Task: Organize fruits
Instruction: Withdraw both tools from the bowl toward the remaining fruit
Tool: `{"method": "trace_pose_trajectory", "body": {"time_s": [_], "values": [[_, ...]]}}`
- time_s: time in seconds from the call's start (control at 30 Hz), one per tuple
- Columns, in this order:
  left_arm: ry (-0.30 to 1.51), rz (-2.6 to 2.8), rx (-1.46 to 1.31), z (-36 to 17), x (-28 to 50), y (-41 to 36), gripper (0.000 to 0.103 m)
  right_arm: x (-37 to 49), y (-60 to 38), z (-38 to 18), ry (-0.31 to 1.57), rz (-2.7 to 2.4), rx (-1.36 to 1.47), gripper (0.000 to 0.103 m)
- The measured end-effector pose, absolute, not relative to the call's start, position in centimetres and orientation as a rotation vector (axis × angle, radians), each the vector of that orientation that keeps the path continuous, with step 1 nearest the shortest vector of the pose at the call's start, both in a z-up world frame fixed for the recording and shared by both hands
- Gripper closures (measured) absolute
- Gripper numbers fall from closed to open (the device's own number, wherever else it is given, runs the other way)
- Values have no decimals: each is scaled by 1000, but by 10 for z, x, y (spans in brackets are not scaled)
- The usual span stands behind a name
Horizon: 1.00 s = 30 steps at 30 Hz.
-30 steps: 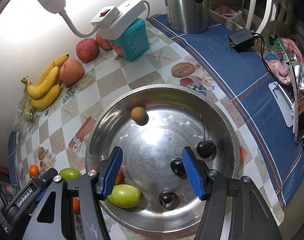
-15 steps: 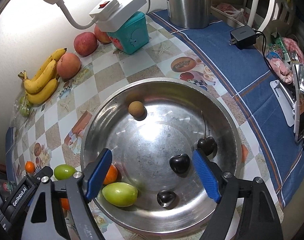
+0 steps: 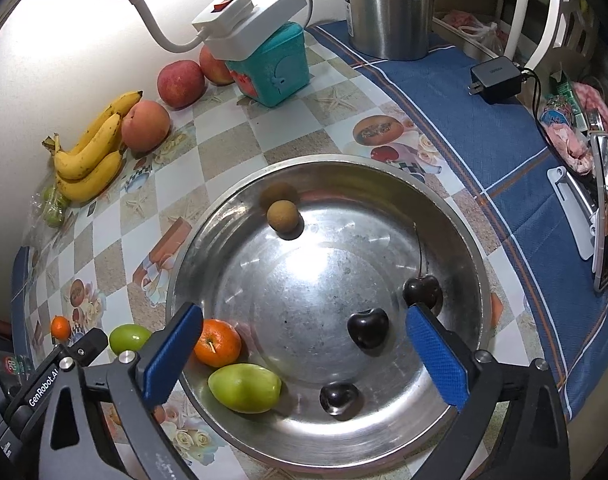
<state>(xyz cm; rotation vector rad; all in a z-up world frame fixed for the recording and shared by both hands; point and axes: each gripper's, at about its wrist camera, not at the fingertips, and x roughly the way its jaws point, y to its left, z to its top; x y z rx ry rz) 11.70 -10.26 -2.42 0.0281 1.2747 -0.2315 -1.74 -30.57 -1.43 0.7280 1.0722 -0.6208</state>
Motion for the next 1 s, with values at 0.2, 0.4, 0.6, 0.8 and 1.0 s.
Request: {"method": "trace_pose_trajectory", "body": {"time_s": [0.2, 0.4, 0.6, 0.8, 1.0], "values": [[1244, -228, 51, -16, 115, -103, 0, -19, -306, -13, 1069, -628, 735, 2], [1221, -242, 62, -8, 112, -102, 0, -18, -302, -9, 1060, -617, 736, 2], [1194, -257, 70, 1, 108, -99, 0, -15, -291, -5, 1061, -583, 718, 2], [1178, -258, 57, 9, 103, -91, 0, -8, -272, 5, 1041, -524, 691, 2], [1157, -235, 34, 16, 100, -76, 0, 3, -249, 12, 1024, -447, 679, 2]]}}
